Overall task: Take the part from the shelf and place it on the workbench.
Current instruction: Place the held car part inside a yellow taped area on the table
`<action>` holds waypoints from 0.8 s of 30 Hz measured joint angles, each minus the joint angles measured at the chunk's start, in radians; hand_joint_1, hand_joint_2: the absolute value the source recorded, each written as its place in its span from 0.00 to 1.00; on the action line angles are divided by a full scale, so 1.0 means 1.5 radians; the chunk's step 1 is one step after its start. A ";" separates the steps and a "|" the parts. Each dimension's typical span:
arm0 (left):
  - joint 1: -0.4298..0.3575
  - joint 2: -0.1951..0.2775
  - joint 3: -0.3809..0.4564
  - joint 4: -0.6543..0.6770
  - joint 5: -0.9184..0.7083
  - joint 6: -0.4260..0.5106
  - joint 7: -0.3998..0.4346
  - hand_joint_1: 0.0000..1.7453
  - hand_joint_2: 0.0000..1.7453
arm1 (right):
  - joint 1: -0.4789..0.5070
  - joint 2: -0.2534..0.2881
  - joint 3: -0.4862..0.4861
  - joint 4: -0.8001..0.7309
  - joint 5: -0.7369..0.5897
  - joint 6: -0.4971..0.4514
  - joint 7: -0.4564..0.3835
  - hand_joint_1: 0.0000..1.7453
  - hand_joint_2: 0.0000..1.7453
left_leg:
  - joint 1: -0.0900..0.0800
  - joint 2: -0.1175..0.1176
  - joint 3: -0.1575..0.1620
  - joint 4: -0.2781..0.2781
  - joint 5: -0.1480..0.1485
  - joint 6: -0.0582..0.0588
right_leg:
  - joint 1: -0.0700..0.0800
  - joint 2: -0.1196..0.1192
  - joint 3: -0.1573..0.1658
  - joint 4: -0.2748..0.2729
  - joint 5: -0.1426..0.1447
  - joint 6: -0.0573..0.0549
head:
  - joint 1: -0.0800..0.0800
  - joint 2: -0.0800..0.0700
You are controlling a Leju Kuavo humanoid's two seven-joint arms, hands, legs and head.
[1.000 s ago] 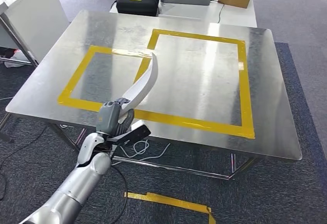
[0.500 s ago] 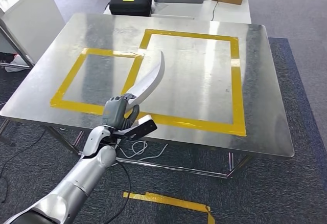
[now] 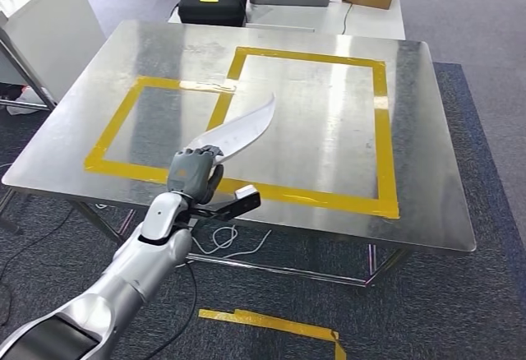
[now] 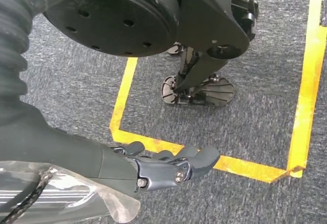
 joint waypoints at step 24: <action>-0.082 0.044 -0.002 0.107 -0.052 -0.043 0.049 1.00 1.00 | 0.007 0.000 0.001 0.007 -0.001 0.023 -0.004 0.00 1.00 | 0.000 0.000 0.000 0.000 0.000 0.000 | 0.000 0.000 0.000 0.000 0.000 0.000 | 0.000 0.000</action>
